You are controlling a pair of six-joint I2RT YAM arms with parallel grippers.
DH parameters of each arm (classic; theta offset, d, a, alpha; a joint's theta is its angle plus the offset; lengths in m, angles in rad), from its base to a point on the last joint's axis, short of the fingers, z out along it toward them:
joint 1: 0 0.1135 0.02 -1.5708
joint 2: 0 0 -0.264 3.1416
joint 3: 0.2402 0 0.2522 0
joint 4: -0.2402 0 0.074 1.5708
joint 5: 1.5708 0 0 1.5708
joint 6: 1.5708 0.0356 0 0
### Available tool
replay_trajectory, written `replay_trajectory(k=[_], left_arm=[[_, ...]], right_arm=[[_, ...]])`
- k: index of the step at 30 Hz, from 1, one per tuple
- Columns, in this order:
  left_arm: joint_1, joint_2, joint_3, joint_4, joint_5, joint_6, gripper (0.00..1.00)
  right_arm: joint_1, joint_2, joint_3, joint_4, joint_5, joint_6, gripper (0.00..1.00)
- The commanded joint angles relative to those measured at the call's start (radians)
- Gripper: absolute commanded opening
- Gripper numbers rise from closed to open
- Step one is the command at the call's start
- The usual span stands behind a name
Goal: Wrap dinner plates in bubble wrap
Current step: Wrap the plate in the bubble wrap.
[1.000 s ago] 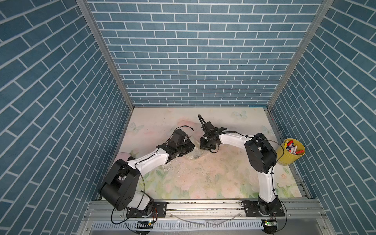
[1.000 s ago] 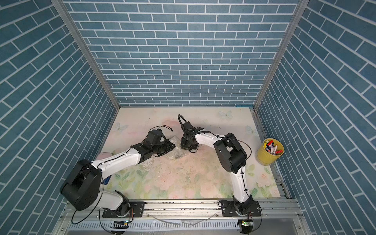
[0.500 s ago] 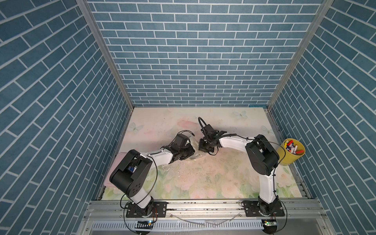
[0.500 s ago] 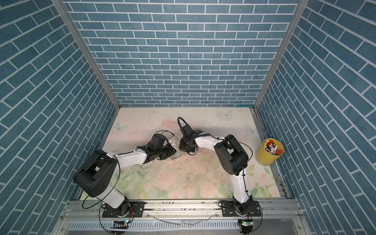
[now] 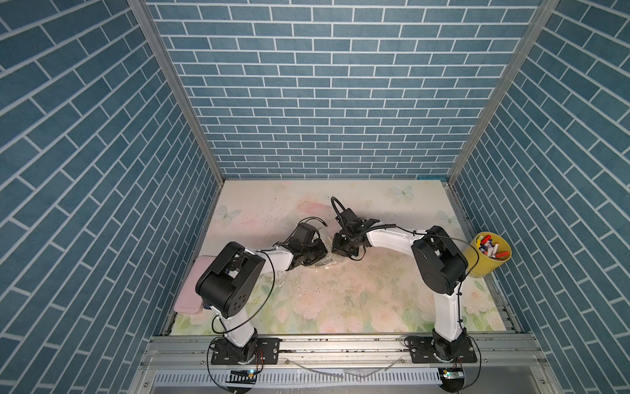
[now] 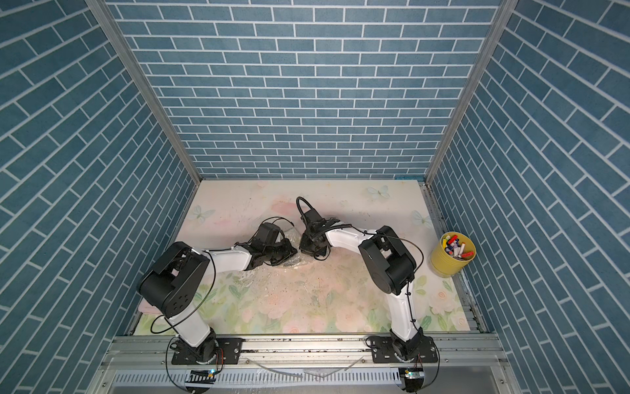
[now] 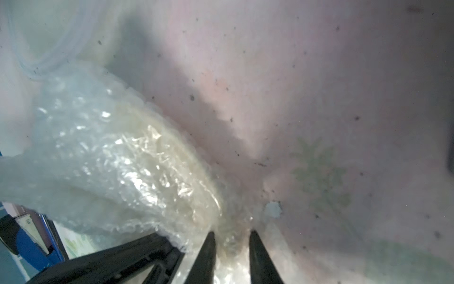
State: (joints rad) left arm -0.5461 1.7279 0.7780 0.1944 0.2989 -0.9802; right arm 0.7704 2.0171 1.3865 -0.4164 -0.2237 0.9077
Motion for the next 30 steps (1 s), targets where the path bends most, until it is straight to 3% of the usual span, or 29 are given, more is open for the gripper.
replay_trajectory(k=[1,5,9,15,30], left_arm=[[0.006,0.021,-0.054,-0.12,-0.052,0.039,0.12],[0.01,0.024,-0.066,-0.106,-0.032,0.043,0.12],[0.01,0.021,-0.069,-0.089,-0.017,0.037,0.12],[0.011,0.013,-0.072,-0.084,0.006,0.038,0.13],[0.011,0.009,-0.077,-0.074,0.028,0.032,0.12]], right_arm=[[-0.02,-0.089,0.069,-0.178,0.059,-0.084,0.44],[-0.065,-0.199,0.088,-0.226,0.089,-0.156,0.61],[-0.116,-0.305,0.029,-0.21,0.095,-0.242,0.66],[-0.281,-0.312,-0.073,-0.102,-0.147,-0.307,0.5],[-0.414,-0.127,-0.077,0.016,-0.285,-0.338,0.28]])
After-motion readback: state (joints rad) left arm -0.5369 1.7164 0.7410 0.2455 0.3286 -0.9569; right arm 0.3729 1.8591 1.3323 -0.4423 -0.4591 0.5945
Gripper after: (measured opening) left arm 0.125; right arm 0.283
